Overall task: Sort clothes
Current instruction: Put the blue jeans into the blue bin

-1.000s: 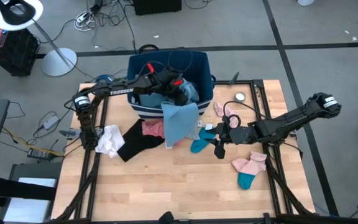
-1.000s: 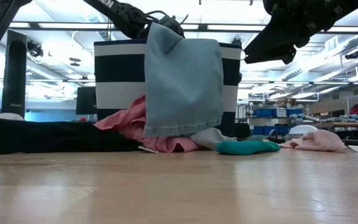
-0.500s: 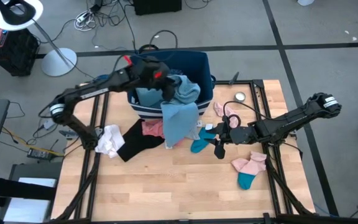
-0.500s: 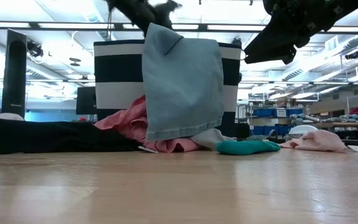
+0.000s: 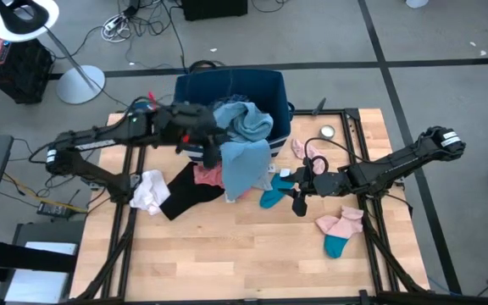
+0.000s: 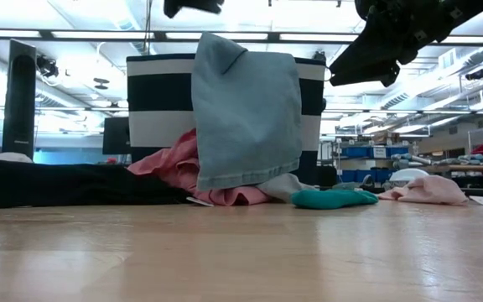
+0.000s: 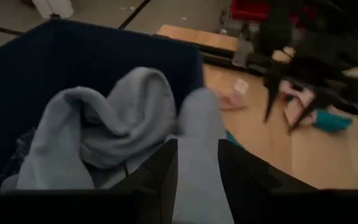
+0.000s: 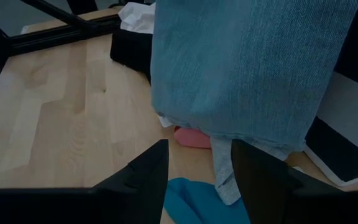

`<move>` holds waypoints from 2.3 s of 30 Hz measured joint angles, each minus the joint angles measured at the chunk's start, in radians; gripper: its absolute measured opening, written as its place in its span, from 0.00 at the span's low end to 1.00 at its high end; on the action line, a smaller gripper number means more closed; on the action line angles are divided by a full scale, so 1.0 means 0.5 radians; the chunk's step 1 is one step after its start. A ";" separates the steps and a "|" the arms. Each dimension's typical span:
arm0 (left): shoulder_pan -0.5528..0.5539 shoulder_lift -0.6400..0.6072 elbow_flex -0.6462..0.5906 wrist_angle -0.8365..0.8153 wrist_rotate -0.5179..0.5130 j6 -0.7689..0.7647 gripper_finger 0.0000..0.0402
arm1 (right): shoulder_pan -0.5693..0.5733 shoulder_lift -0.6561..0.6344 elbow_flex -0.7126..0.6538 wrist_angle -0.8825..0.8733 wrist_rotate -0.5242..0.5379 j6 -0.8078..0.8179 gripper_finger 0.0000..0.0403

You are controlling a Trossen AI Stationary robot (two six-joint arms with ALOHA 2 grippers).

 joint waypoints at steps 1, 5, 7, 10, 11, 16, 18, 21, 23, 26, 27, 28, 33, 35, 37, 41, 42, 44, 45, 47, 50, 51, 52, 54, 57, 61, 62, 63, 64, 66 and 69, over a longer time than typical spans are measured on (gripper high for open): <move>-0.053 -0.010 -0.001 -0.019 -0.026 -0.008 0.30 | 0.000 0.000 0.000 -0.001 0.000 0.000 0.44; -0.247 -0.032 0.001 -0.067 -0.121 -0.073 0.30 | 0.000 0.000 0.000 -0.001 0.000 0.000 0.44; -0.339 -0.032 0.001 -0.077 -0.174 -0.117 0.30 | 0.000 0.000 0.000 0.000 0.000 -0.001 0.44; -0.478 -0.037 -0.033 -0.092 -0.275 -0.196 0.30 | 0.000 0.000 0.000 -0.003 0.000 -0.001 0.44; -0.528 -0.037 -0.058 -0.090 -0.317 -0.222 0.30 | 0.000 0.000 0.000 -0.006 0.000 -0.001 0.44; -0.745 -0.082 -0.275 -0.011 -0.533 -0.406 0.30 | 0.000 0.000 0.000 -0.013 0.000 -0.002 0.44; -0.821 -0.120 -0.419 0.041 -0.593 -0.505 0.30 | 0.000 0.000 0.000 -0.014 0.000 -0.002 0.44; -0.911 -0.183 -0.652 0.262 -0.647 -0.645 0.30 | 0.000 0.000 0.000 -0.009 0.000 -0.002 0.44; -0.963 -0.226 -0.809 0.378 -0.662 -0.738 0.30 | 0.000 0.000 0.000 -0.006 0.000 -0.002 0.44; -1.022 -0.260 -1.032 0.593 -0.711 -0.840 0.30 | 0.000 0.000 0.000 -0.005 0.000 0.009 0.44; -1.034 -0.260 -1.098 0.634 -0.740 -0.870 0.30 | 0.000 0.000 0.000 -0.006 0.000 0.009 0.44; -1.046 -0.260 -1.161 0.691 -0.758 -0.907 0.30 | 0.000 0.000 0.000 -0.006 0.000 0.009 0.44; -1.065 -0.237 -1.496 1.018 -0.816 -1.097 0.30 | 0.000 0.000 -0.001 -0.002 0.000 0.010 0.44; -1.063 -0.235 -1.645 1.209 -0.833 -1.122 0.30 | 0.000 0.000 -0.001 -0.001 0.000 0.011 0.44; -1.055 -0.235 -1.772 1.437 -0.848 -1.164 0.30 | 0.000 0.000 -0.001 -0.001 0.000 0.012 0.44; -1.044 -0.235 -2.002 1.770 -0.857 -1.222 0.30 | 0.000 0.000 -0.001 0.000 0.000 0.015 0.44; -1.043 -0.235 -2.044 1.851 -0.858 -1.235 0.30 | 0.000 0.000 -0.001 0.001 0.000 0.015 0.44; -1.038 -0.236 -2.103 1.948 -0.857 -1.269 0.30 | 0.000 0.000 -0.001 -0.001 0.000 0.016 0.44; -1.037 -0.236 -2.118 1.954 -0.852 -1.273 0.30 | 0.000 0.000 -0.001 0.001 0.000 0.015 0.44; -1.036 -0.233 -2.125 1.960 -0.844 -1.275 0.30 | 0.000 0.000 -0.001 -0.001 0.000 0.015 0.44; -1.036 -0.194 -2.123 2.029 -0.836 -1.267 0.30 | 0.000 0.000 -0.001 0.000 0.000 0.015 0.44; -1.035 -0.176 -2.123 2.044 -0.826 -1.268 0.30 | 0.000 0.000 -0.001 0.000 0.000 0.015 0.44; -1.030 -0.151 -2.113 2.049 -0.821 -1.268 0.30 | 0.000 0.000 -0.001 0.000 0.000 0.014 0.44; -1.018 -0.107 -2.094 2.054 -0.808 -1.267 0.30 | 0.000 0.000 -0.001 0.001 0.000 0.015 0.44; -0.974 -0.023 -2.066 2.102 -0.785 -1.264 0.30 | 0.000 0.000 -0.001 0.001 0.000 0.014 0.44; -0.907 0.071 -2.035 2.233 -0.704 -1.198 0.30 | 0.000 0.000 -0.001 0.001 0.000 0.014 0.44; -0.892 0.092 -2.026 2.261 -0.689 -1.175 0.30 | 0.000 0.000 -0.001 0.002 0.000 0.014 0.44; -0.877 0.110 -2.016 2.273 -0.679 -1.154 0.30 | 0.000 0.000 -0.001 0.002 0.000 0.014 0.44; -0.862 0.127 -2.004 2.279 -0.677 -1.150 0.30 | 0.000 0.000 -0.001 0.001 0.000 0.014 0.44; -0.833 0.160 -1.978 2.293 -0.669 -1.142 0.30 | 0.000 0.000 -0.001 0.002 0.000 0.013 0.44; -0.783 0.205 -1.950 2.299 -0.630 -1.099 0.30 | 0.000 0.000 -0.001 0.001 0.000 0.013 0.44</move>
